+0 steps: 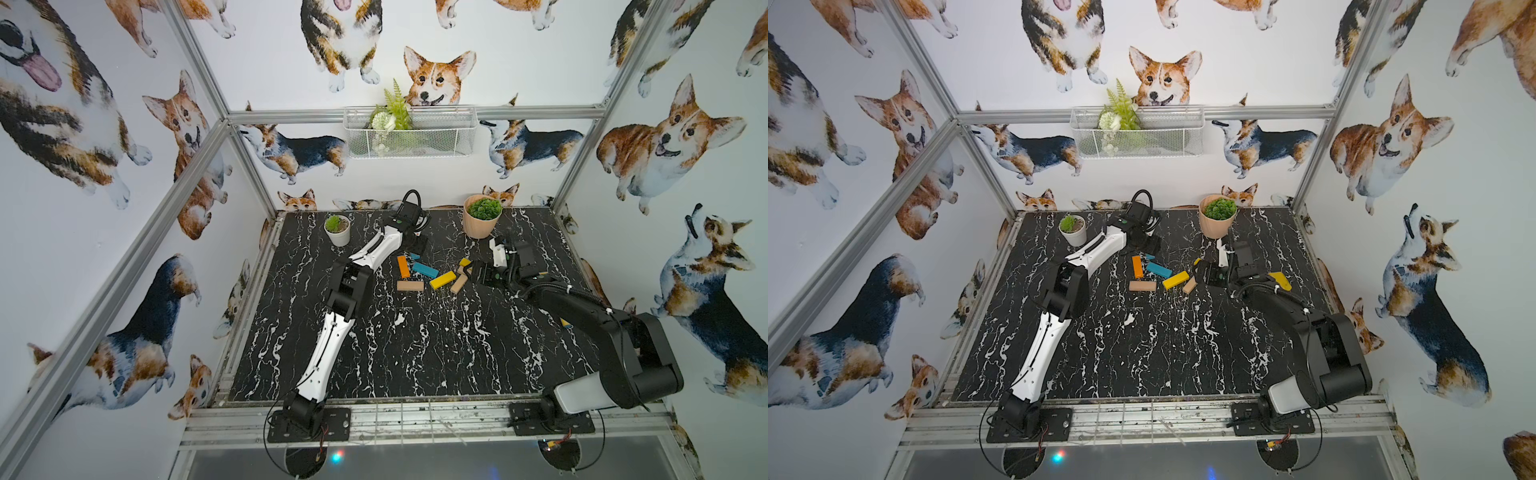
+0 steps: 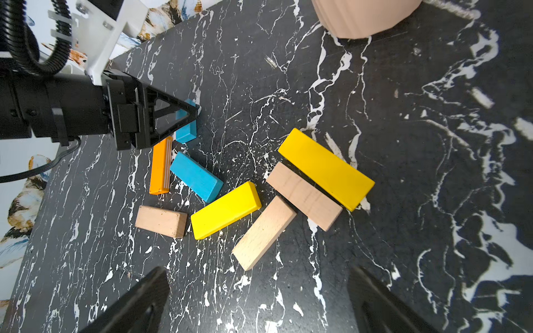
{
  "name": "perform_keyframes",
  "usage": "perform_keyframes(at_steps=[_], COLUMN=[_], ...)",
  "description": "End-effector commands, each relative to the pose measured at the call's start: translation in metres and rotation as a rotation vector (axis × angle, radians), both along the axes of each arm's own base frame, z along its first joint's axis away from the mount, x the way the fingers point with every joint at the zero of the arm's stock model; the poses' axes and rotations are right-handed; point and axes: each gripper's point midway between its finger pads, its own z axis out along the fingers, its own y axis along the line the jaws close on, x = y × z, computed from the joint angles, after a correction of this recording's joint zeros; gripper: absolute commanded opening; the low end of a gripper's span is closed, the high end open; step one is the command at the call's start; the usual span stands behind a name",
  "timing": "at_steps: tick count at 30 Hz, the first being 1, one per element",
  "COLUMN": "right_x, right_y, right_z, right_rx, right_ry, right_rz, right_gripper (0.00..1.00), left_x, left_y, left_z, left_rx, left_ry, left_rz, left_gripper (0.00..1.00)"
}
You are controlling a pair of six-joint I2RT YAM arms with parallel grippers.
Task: Assemble a giraffe with building blocks
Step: Pick up the building block from the center of the board.
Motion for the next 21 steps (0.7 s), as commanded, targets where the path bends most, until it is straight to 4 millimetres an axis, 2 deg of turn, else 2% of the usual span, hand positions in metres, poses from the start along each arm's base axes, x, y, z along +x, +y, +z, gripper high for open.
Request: perform_keyframes(at_steps=[1, 2, 6, 8, 10, 13, 21], right_x=[-0.001, -0.001, 0.001, 0.001, 0.002, 0.002, 0.003], right_y=[-0.001, -0.001, -0.003, -0.003, -0.002, -0.003, -0.008], right_z=[0.000, 0.000, -0.003, -0.003, -0.004, -0.009, -0.019], right_rx=[-0.010, -0.009, -0.014, -0.015, -0.009, -0.009, -0.037], right_ry=[-0.001, -0.001, 0.010, 0.014, 0.019, 0.034, 0.073], right_rz=[0.002, 0.001, -0.022, -0.024, -0.026, -0.033, -0.067], right_gripper=[1.00, 1.00, 1.00, 1.00, 1.00, 1.00, 1.00], left_x=[-0.012, -0.011, 0.007, 0.014, 0.016, 0.014, 0.004], left_y=[0.008, 0.006, 0.006, 0.012, 0.025, 0.036, 0.031], left_z=[-0.003, 0.003, 0.050, 0.072, 0.085, 0.083, 0.041], left_rx=[0.062, 0.055, 0.041, 0.043, 0.052, 0.042, 0.066], left_ry=[0.022, 0.005, -0.120, -0.173, -0.196, -0.180, -0.084], left_rz=[0.023, 0.018, 0.075, 0.141, 0.240, 0.357, 0.469], left_gripper=[0.62, 0.63, 0.67, 0.69, 0.69, 0.69, 0.67])
